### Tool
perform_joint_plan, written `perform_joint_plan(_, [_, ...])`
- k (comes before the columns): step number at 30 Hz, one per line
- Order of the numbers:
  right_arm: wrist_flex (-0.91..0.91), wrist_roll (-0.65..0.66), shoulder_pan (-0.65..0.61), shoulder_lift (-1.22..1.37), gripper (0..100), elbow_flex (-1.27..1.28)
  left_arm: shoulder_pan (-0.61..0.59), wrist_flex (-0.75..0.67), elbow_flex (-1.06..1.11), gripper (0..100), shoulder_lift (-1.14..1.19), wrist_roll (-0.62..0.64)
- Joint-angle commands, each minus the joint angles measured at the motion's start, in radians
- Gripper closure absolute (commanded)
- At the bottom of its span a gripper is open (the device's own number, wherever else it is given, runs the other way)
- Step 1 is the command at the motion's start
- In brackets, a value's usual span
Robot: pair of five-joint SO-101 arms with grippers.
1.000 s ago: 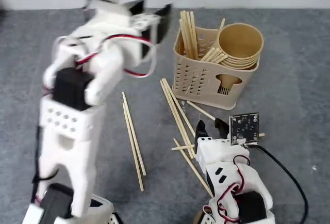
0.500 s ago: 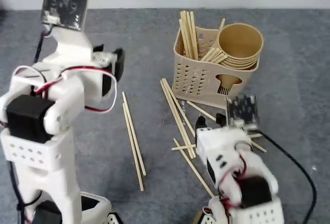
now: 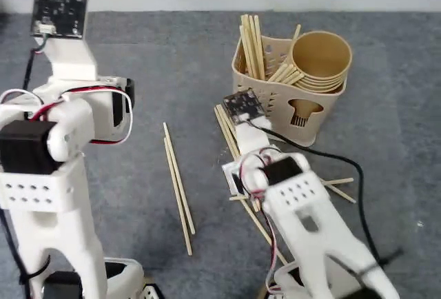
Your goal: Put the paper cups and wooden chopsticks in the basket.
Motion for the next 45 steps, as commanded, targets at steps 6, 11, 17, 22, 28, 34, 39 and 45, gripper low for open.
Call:
perform_joint_plan(6, [-0.13, 0.054, -0.008, 0.294, 73.5, -0.127, -0.008, -0.02, -0.001, 89, -0.028, -0.008])
perform_joint_plan(11, [-0.171, 0.054, -0.008, 0.421, 73.5, -0.181, -0.006, -0.02, -0.001, 89, -0.028, -0.006])
perform_joint_plan(17, [-0.173, 0.054, -0.005, 0.564, 73.5, -0.295, -0.006, -0.018, -0.001, 89, -0.028, -0.006])
perform_joint_plan(22, [-0.171, 0.054, -0.002, 0.671, 73.5, -0.393, -0.006, -0.018, 0.001, 89, -0.028, -0.006])
perform_joint_plan(28, [-0.166, 0.055, -0.004, 0.766, 73.7, -0.46, -0.006, -0.018, 0.001, 89, -0.028, -0.006])
perform_joint_plan(34, [-0.165, 0.112, -0.01, 0.786, 91.3, -0.462, -0.008, -0.017, 0.001, 89, -0.028, -0.006])
perform_joint_plan(39, [-0.165, 0.133, -0.018, 0.786, 96.3, -0.462, -0.008, -0.017, 0.001, 89, -0.028, -0.006])
perform_joint_plan(45, [-0.165, 0.172, -0.021, 0.785, 99.0, -0.462, -0.008, -0.017, 0.001, 89, -0.028, -0.009])
